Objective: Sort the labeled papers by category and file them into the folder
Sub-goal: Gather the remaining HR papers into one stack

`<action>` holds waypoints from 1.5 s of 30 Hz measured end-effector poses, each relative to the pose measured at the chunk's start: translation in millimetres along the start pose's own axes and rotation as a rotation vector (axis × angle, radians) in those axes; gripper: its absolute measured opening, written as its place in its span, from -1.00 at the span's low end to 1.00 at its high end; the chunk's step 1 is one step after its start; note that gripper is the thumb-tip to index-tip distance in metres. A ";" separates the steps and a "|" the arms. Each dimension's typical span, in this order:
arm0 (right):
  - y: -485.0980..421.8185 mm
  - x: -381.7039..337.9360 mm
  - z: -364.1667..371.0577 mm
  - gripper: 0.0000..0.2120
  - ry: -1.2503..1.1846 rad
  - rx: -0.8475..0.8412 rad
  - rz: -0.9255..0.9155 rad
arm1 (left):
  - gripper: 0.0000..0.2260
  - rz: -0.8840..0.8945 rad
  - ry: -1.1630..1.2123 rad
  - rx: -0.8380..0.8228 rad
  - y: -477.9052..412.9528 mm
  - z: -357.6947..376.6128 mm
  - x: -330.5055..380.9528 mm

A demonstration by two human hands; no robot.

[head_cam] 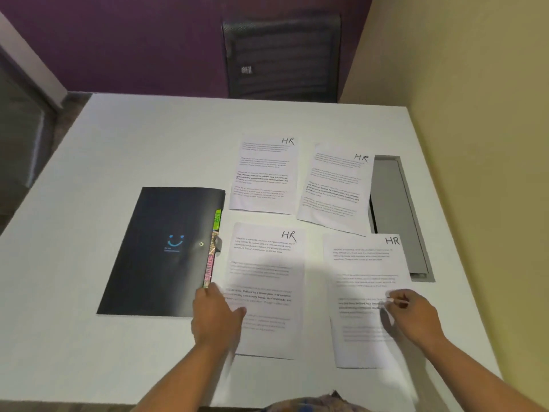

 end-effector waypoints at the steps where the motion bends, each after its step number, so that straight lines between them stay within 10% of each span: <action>1: -3.6 6.0 -5.8 -0.80 -0.034 0.015 0.028 | -0.37 -0.040 -0.008 -0.011 -0.5 3.3 1.3; 14: -25.4 41.9 -23.6 -0.52 0.172 0.116 0.194 | -0.15 -0.216 0.120 -0.035 -10.0 28.7 16.7; 19: -29.6 45.3 -21.3 -0.47 0.212 0.118 0.231 | -0.42 -0.180 0.236 -0.029 -4.3 37.1 26.0; 25: -34.5 52.7 -17.9 -0.89 0.077 0.025 0.162 | -0.76 -0.196 0.404 -0.035 1.5 40.1 34.7; 45: 24.9 12.7 -50.9 -0.85 -0.623 -0.279 -0.079 | -0.84 -0.088 0.978 0.095 48.9 2.2 54.2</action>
Point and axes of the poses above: each hand's wrist, its own y-axis away from the middle knuckle, its own z-axis out of the palm, x = y × z, the point moved 5 cm from there along -y, towards the middle knuckle, and after that the axes turned 14 degrees about z, right-handed, at the moved point
